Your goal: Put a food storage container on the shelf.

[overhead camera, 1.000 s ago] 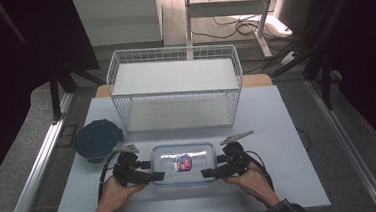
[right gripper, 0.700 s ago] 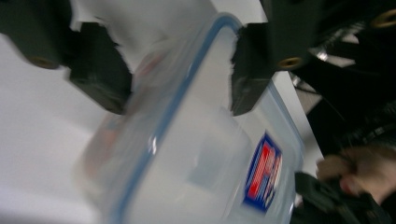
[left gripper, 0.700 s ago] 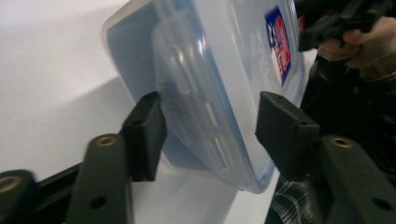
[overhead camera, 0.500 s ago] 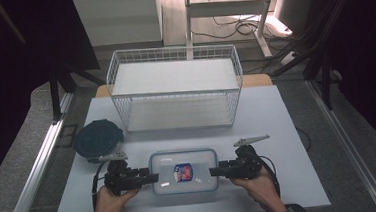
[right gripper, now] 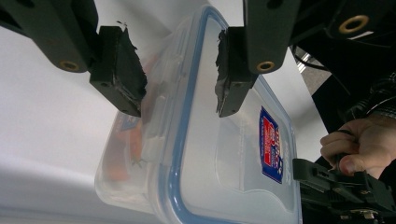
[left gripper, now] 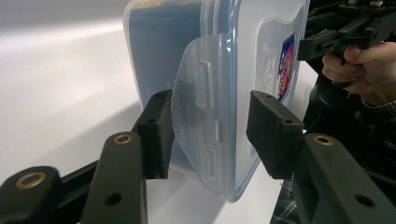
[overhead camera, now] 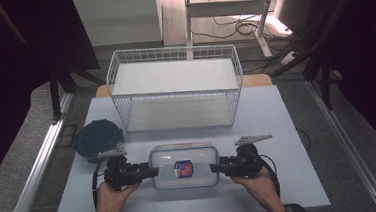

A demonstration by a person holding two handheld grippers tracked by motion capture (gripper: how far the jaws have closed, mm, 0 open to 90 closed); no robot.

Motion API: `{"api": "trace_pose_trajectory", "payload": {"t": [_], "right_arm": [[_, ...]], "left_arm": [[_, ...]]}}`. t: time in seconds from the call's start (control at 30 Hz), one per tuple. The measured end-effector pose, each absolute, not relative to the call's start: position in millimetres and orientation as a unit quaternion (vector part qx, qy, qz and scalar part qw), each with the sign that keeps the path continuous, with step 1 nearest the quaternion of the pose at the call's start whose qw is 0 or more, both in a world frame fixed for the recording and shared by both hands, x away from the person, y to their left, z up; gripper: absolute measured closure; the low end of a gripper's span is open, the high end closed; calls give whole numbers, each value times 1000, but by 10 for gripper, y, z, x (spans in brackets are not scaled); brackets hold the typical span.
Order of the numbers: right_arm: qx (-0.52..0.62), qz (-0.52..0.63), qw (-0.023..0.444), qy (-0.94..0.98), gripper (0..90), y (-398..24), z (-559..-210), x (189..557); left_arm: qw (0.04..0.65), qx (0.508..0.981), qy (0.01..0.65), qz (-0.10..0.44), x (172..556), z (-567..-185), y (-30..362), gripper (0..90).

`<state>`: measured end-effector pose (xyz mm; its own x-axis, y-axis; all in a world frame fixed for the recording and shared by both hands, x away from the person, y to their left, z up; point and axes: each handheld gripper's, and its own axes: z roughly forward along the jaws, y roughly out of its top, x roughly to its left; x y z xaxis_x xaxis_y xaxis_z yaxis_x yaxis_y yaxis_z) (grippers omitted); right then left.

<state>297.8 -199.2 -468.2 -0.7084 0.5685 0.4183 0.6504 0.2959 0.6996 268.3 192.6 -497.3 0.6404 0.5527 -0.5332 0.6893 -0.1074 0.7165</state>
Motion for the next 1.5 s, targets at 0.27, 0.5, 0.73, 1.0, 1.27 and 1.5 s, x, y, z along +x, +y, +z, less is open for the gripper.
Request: {"api": "trace_pose_trajectory", "payload": {"t": [0.27,0.5,0.73,1.0,1.27,1.5], "right_arm": [[-367,-474,26,-800,527,-1994,-4446,3096],[-360,-495,15,-791,529,-1972,-4172,3273],[-354,-507,7,-786,528,-1940,-3958,3431],[-345,-523,-7,-780,528,-1877,-3660,3620],[-335,-540,-24,-772,529,-1833,-3360,3805],[-336,-553,-37,-761,529,-1795,-3073,3981]], "left_arm": [[533,736,413,-48,2808,-4721,1938,521],[544,731,410,-34,2973,-4428,1976,521],[555,725,408,-19,3141,-4137,2022,521],[568,716,406,-5,3310,-3847,2081,521],[580,711,397,8,3504,-3552,2132,522],[588,710,387,15,3696,-3303,2173,522]]}}
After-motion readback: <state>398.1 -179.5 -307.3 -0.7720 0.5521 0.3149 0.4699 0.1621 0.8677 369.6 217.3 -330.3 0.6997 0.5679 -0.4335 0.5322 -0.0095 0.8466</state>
